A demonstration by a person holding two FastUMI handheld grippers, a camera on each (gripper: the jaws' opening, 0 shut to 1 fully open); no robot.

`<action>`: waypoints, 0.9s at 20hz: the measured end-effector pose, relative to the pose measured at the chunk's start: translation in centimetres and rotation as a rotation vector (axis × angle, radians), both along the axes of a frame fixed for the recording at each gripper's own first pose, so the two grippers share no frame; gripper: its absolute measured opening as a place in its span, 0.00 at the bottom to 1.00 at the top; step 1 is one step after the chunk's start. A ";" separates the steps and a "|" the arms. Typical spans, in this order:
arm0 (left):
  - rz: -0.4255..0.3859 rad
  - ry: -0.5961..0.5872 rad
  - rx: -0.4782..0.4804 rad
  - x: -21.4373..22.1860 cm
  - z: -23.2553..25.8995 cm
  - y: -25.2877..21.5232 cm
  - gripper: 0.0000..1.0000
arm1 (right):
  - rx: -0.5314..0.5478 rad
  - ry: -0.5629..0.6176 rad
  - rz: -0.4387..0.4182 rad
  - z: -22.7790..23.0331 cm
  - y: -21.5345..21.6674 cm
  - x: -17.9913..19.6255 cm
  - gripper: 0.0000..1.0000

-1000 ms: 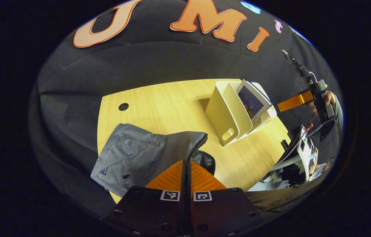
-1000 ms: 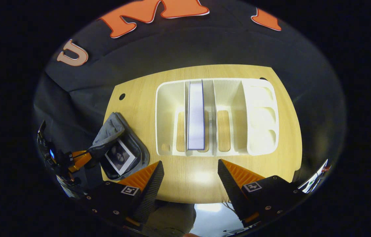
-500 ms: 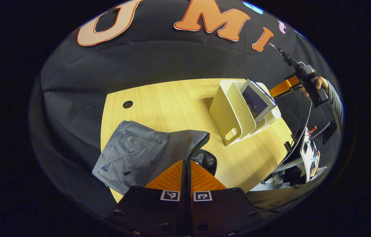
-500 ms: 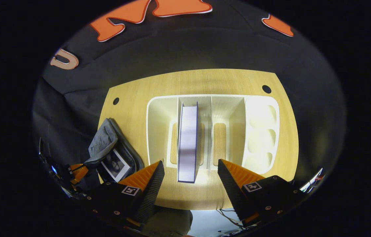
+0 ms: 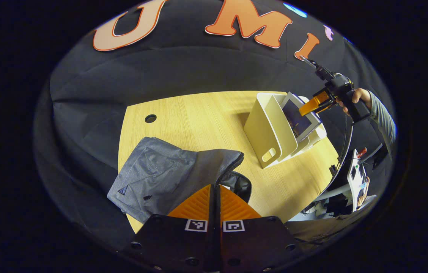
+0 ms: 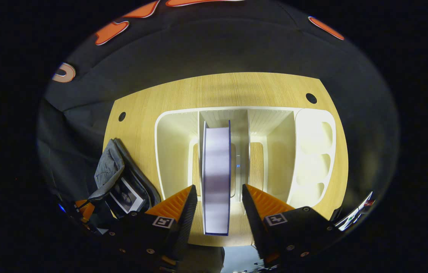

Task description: Open the schoolbag, grab two books from the bookshelf and put them into the schoolbag.

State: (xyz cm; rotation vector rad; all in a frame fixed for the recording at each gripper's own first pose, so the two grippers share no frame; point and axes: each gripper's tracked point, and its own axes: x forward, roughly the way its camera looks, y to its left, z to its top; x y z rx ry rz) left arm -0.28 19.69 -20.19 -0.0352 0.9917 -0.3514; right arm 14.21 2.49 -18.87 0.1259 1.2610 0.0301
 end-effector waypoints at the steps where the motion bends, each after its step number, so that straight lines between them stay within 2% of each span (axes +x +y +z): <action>1: 0.000 0.001 -0.001 -0.1 0.0 0.1 0.01 | 0.003 0.004 -0.015 -0.2 0.1 0.1 0.53; 2: 0.001 0.001 -0.003 -0.2 0.0 0.1 0.01 | 0.006 0.011 -0.030 -0.3 0.2 0.1 0.57; 3: -0.002 0.001 -0.004 -0.2 0.0 0.1 0.01 | 0.003 0.015 -0.042 -0.3 0.1 0.1 0.38; 4: -0.002 -0.001 -0.005 -0.2 0.0 0.1 0.01 | -0.004 0.013 -0.047 -0.3 0.1 0.1 0.42; 10: -0.017 0.001 -0.017 -0.2 0.0 0.2 0.01 | -0.047 0.012 -0.080 0.5 -0.6 -1.5 0.33; 18: -0.084 0.010 -0.028 -0.7 -0.4 -0.1 0.01 | -0.017 -0.011 -0.109 3.5 -0.1 -8.1 0.30</action>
